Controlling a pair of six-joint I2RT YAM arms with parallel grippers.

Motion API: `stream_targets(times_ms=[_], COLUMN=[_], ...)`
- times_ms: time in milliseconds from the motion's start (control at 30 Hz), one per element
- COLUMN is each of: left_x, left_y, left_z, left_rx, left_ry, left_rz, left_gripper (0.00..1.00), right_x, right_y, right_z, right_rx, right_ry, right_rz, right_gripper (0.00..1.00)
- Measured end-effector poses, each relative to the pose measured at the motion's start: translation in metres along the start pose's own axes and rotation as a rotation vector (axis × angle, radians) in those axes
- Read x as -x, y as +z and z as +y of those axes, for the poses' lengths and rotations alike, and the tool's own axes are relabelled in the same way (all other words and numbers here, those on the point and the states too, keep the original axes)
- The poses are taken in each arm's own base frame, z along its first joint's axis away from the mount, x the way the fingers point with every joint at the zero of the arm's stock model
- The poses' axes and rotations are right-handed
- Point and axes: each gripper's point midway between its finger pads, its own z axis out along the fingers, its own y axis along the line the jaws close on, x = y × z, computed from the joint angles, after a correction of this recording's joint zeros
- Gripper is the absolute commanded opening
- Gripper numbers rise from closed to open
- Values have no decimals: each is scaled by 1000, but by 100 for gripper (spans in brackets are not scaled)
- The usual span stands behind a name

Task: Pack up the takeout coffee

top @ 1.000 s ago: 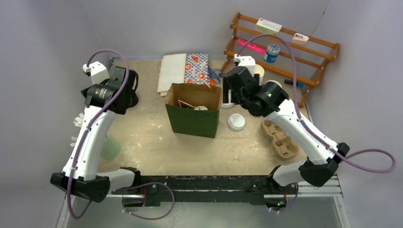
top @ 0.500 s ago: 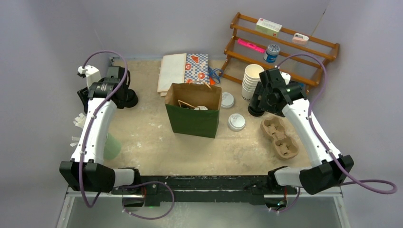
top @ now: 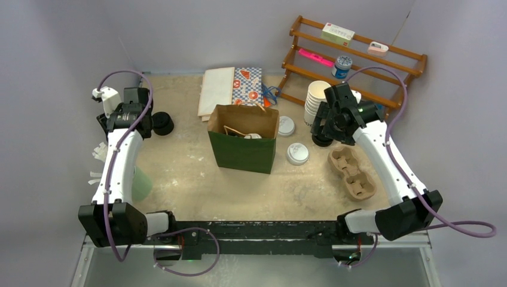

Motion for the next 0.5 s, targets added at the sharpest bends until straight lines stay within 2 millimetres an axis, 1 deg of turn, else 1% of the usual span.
stream_targets(times_ms=[167,333,500], left_x=[2,-1,-9], left_y=[3,5,6], left_z=[2,4,5], left_rx=[9,16,26], left_ry=[0,4,19], left_rz=[-3,3,20], left_gripper=[33,33,32], right_x=[-1,-2,-2], right_y=[2,5,8], right_z=[3,8,13], right_rx=[6,19,34], right_ry=[-5,-15,-22], right_rz=[13,31,46], right_gripper=[94,93,93])
